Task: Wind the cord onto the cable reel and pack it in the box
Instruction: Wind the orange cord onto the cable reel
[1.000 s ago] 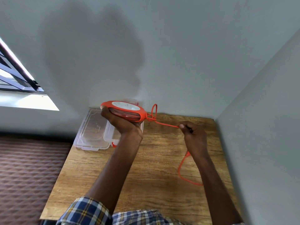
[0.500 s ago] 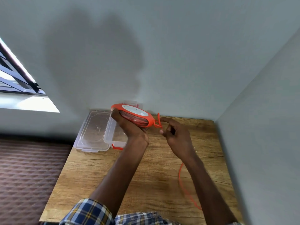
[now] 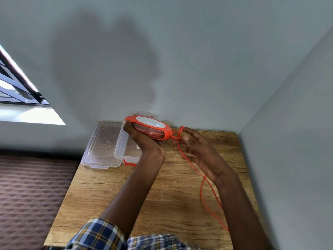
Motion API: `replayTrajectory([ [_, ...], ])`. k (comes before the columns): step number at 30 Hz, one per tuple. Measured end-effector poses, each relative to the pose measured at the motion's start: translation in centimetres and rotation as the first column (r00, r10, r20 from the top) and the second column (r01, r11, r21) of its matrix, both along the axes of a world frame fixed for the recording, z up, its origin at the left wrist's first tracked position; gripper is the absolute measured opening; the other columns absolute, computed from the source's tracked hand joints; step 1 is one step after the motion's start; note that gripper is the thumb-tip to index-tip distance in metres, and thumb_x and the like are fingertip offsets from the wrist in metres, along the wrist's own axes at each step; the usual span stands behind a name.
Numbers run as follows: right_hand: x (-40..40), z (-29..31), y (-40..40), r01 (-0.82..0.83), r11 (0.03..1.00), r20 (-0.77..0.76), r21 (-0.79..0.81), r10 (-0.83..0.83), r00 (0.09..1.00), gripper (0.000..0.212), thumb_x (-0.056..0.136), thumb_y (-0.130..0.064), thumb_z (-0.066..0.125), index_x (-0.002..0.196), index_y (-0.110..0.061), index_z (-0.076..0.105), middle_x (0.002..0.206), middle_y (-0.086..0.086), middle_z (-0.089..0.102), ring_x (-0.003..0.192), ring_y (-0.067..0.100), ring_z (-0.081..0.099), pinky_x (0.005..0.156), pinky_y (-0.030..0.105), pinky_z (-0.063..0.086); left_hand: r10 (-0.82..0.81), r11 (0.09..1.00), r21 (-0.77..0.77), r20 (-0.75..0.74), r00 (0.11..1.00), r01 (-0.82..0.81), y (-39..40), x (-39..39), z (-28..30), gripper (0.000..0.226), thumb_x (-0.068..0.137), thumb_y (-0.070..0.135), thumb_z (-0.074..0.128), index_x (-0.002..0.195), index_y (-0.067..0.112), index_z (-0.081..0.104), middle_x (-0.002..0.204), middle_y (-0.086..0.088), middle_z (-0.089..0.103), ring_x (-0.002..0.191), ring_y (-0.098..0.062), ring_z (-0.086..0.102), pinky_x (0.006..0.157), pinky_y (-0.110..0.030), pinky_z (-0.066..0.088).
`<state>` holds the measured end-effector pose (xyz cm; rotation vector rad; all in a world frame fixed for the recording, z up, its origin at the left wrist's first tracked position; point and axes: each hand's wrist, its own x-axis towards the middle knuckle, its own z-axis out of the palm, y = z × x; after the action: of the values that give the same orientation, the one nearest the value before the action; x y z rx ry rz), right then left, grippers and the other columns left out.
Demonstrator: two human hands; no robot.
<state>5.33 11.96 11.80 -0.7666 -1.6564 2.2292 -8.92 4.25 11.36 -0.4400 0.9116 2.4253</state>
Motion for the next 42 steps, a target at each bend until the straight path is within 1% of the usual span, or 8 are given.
replayTrajectory([
  [6, -1.5, 0.2, -0.9, 0.117, 0.99, 0.118, -0.077, -0.108, 0.987, 0.061, 0.078, -0.073, 0.067, 0.116, -0.026, 0.07, 0.098, 0.005, 0.075, 0.093, 0.018, 0.073, 0.079, 0.038, 0.048, -0.032, 0.999, -0.041, -0.036, 0.999, 0.03, 0.2, 0.7, 0.0, 0.064, 0.099, 0.077, 0.033, 0.128, 0.031, 0.066, 0.122, -0.004, 0.076, 0.106, -0.023, 0.075, 0.105, -0.057, 0.054],
  [13, -1.1, -0.3, -0.4, 0.115, 0.939, 0.047, -0.326, -0.105, 0.993, 0.032, 0.094, -0.053, 0.065, 0.091, -0.023, 0.074, 0.091, 0.004, 0.073, 0.073, 0.018, 0.068, 0.065, 0.033, 0.049, -0.046, 0.998, -0.042, -0.04, 0.998, 0.044, -0.1, 0.3, 0.0, 0.069, 0.097, 0.079, 0.033, 0.135, 0.029, 0.063, 0.127, -0.006, 0.073, 0.104, -0.021, 0.074, 0.104, -0.058, 0.053],
  [17, -0.9, -1.0, -0.3, 0.076, 0.954, -0.008, -0.29, -0.082, 0.997, 0.018, 0.088, -0.027, 0.074, 0.105, -0.02, 0.071, 0.105, 0.008, 0.072, 0.078, 0.021, 0.067, 0.058, 0.029, 0.047, -0.06, 0.996, -0.073, -0.008, 0.998, 0.059, -0.3, 0.0, 0.1, 0.07, 0.094, 0.08, 0.036, 0.129, 0.029, 0.067, 0.125, -0.006, 0.075, 0.113, -0.028, 0.072, 0.102, -0.056, 0.054],
  [21, -0.9, -1.7, 0.0, 0.078, 0.975, -0.016, -0.21, -0.084, 0.996, 0.041, 0.082, -0.017, 0.077, 0.123, -0.018, 0.073, 0.109, 0.008, 0.074, 0.08, 0.019, 0.068, 0.057, 0.026, 0.047, -0.073, 0.995, -0.074, 0.0, 0.997, 0.072, -0.4, 0.0, 0.2, 0.072, 0.094, 0.081, 0.035, 0.135, 0.031, 0.065, 0.138, -0.011, 0.07, 0.121, -0.03, 0.067, 0.106, -0.06, 0.049],
  [26, -0.7, -1.8, 0.1, 0.072, 0.997, 0.099, 0.028, -0.074, 0.992, 0.026, 0.088, -0.026, 0.077, 0.114, -0.029, 0.08, 0.109, 0.002, 0.079, 0.081, 0.012, 0.07, 0.054, 0.02, 0.042, -0.092, 0.991, -0.098, 0.005, 0.996, 0.092, -0.2, 0.5, -0.1, 0.069, 0.095, 0.079, 0.036, 0.135, 0.03, 0.065, 0.137, -0.011, 0.07, 0.119, -0.03, 0.066, 0.094, -0.051, 0.057],
  [31, -0.4, -1.4, 0.4, 0.091, 0.99, 0.164, 0.109, -0.108, 0.981, 0.016, 0.093, -0.023, 0.075, 0.107, -0.018, 0.079, 0.102, 0.005, 0.08, 0.074, 0.011, 0.071, 0.051, 0.021, 0.041, -0.119, 0.988, -0.102, -0.017, 0.993, 0.117, 0.0, 0.7, -0.1, 0.076, 0.096, 0.078, 0.036, 0.143, 0.023, 0.062, 0.129, -0.009, 0.07, 0.115, -0.028, 0.068, 0.087, -0.042, 0.059],
  [37, -0.4, -1.2, 0.3, 0.135, 0.977, 0.173, 0.167, -0.163, 0.971, 0.012, 0.096, -0.015, 0.072, 0.1, -0.004, 0.069, 0.088, 0.01, 0.079, 0.06, 0.019, 0.072, 0.04, 0.021, 0.039, -0.169, 0.984, -0.063, -0.04, 0.985, 0.167, 0.3, 0.9, -0.1, 0.08, 0.097, 0.077, 0.035, 0.15, 0.02, 0.056, 0.142, -0.015, 0.065, 0.128, -0.035, 0.062, 0.092, -0.046, 0.057],
  [42, -0.3, -1.5, 0.3, 0.047, 0.895, 0.203, 0.444, -0.151, 0.967, 0.013, 0.096, -0.009, 0.071, 0.097, -0.012, 0.059, 0.097, 0.01, 0.074, 0.059, 0.031, 0.074, 0.046, 0.029, 0.047, -0.196, 0.98, -0.039, -0.001, 0.981, 0.196, 0.2, 0.8, -0.1, 0.08, 0.093, 0.081, 0.032, 0.143, 0.025, 0.062, 0.119, -0.005, 0.072, 0.115, -0.03, 0.066, 0.094, -0.052, 0.054],
])
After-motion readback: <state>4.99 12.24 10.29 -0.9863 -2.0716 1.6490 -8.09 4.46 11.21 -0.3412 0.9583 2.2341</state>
